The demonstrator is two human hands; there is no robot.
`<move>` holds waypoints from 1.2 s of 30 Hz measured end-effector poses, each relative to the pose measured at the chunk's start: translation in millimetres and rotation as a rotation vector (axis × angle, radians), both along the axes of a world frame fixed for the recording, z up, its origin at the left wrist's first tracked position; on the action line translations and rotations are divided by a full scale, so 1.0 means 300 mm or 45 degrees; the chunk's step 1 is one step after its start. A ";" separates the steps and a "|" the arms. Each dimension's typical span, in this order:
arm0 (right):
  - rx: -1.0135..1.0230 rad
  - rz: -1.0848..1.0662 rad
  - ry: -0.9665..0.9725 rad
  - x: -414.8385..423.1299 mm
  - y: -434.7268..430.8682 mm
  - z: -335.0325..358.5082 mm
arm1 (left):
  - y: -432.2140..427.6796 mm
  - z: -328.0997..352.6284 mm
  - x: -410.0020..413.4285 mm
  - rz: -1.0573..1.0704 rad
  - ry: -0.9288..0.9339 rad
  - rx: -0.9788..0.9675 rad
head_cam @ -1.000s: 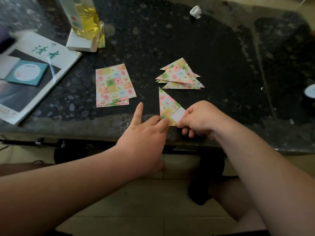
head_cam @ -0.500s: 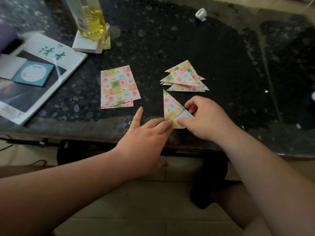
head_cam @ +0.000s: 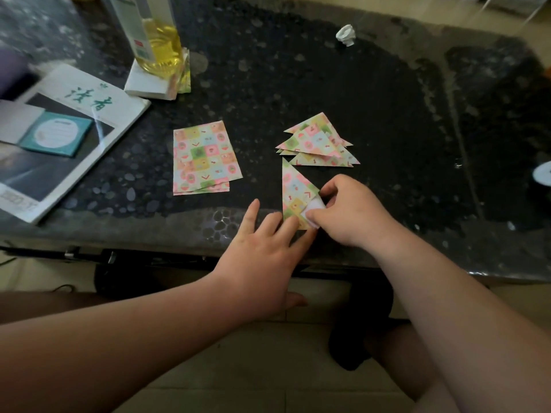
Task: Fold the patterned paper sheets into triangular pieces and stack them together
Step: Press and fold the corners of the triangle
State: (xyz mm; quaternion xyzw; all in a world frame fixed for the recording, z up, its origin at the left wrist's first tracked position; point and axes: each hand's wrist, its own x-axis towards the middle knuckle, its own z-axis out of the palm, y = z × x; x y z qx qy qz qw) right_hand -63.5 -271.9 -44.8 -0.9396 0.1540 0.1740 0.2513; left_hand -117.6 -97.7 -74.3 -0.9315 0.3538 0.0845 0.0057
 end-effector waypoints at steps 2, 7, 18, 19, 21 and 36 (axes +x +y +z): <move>0.051 -0.038 0.013 0.003 -0.003 0.001 | 0.005 0.002 -0.002 0.036 0.015 -0.127; 0.199 -0.114 0.074 0.001 -0.026 0.021 | 0.058 0.027 0.049 0.163 0.130 -0.387; 1.387 -0.713 0.431 -0.082 0.018 0.059 | 0.109 0.089 0.136 0.643 0.418 -0.900; 1.412 -0.699 0.446 -0.090 0.023 0.061 | 0.109 0.087 0.136 0.650 0.425 -0.929; 1.404 -0.654 0.438 -0.099 0.023 0.070 | 0.111 0.092 0.136 0.644 0.440 -0.971; 0.149 0.809 -0.894 -0.123 -0.044 -0.038 | 0.124 0.098 0.147 0.606 0.704 -0.966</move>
